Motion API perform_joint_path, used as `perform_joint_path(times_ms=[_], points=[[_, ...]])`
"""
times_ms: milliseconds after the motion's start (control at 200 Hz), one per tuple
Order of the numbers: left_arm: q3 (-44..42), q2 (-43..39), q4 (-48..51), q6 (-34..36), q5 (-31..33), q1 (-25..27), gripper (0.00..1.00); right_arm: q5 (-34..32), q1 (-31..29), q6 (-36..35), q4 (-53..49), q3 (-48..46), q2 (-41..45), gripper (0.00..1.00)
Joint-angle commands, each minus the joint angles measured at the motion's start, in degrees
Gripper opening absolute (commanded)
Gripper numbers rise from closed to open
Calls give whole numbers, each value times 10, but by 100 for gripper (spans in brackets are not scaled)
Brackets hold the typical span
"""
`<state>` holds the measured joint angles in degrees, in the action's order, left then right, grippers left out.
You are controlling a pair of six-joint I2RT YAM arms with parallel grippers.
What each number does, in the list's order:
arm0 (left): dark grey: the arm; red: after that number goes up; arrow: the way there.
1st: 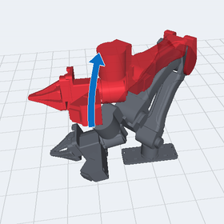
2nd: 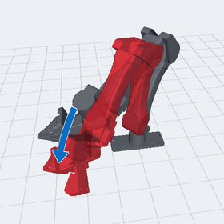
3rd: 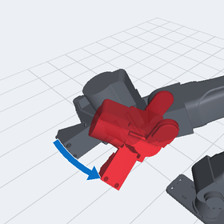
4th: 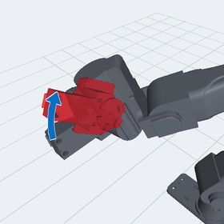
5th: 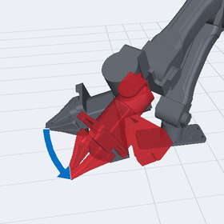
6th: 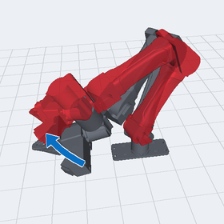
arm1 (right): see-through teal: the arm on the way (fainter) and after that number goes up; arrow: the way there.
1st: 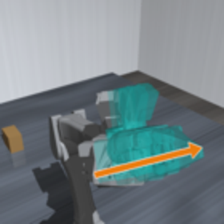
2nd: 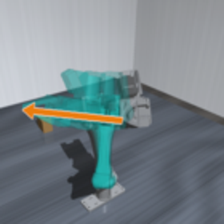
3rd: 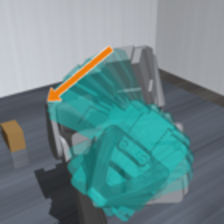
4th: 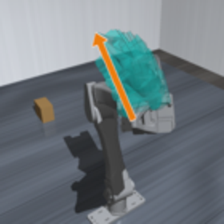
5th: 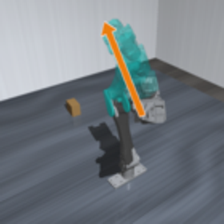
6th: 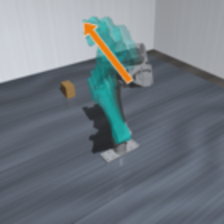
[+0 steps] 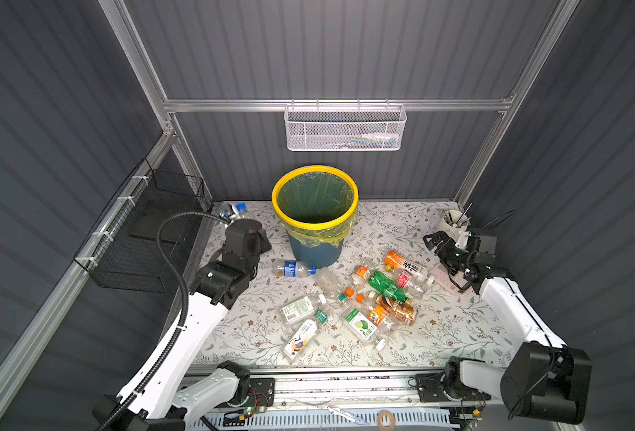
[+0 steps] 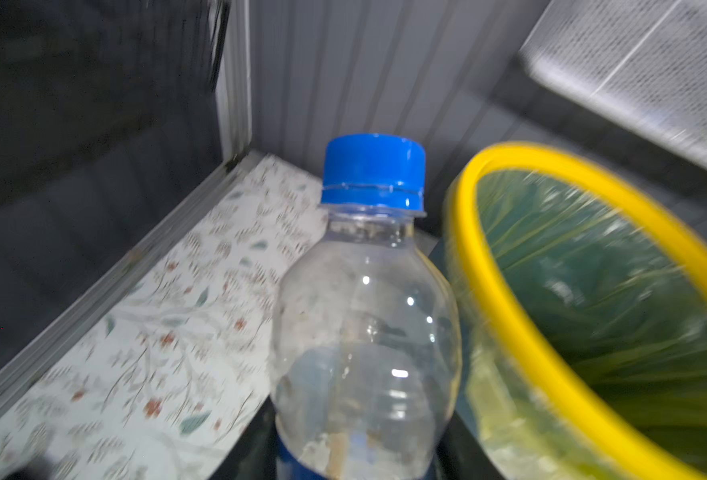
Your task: Throw the plastic bottles in the bin
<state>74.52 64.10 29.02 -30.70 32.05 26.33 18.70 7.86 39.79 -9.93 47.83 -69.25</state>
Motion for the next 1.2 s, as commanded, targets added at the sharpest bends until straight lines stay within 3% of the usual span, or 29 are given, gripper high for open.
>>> perform_joint_path(times_ms=[0, 120, 185, 260, 500, 685, 790, 935, 1196], points=[[128, 98, -57, 91, -85, 2, 49, -5, 1, -19, -10, 0, 17, 99], [339, 253, 75, 105, -191, 4, 58, -9, 1, -37, -35, 11, 18, 99], [397, 290, 116, 101, -201, 6, 76, -18, 2, -47, -49, 13, 22, 99], [365, 270, 72, 96, -199, 6, 99, -31, 2, -50, -57, 10, 30, 99], [160, 141, -72, 76, -179, 7, 100, -47, 2, -17, -62, -4, 27, 99], [-10, 17, -116, 58, -52, 7, 99, -55, 2, -5, -66, -7, 19, 99], [-64, -25, -102, 58, -14, 6, 99, -52, 1, -9, -72, -6, 11, 99], [-87, -26, -22, 52, -32, 6, 99, -49, -2, -4, -73, -11, 6, 99], [-164, -53, 35, 65, -114, 13, 99, -49, -4, 4, -63, -22, 7, 99]])
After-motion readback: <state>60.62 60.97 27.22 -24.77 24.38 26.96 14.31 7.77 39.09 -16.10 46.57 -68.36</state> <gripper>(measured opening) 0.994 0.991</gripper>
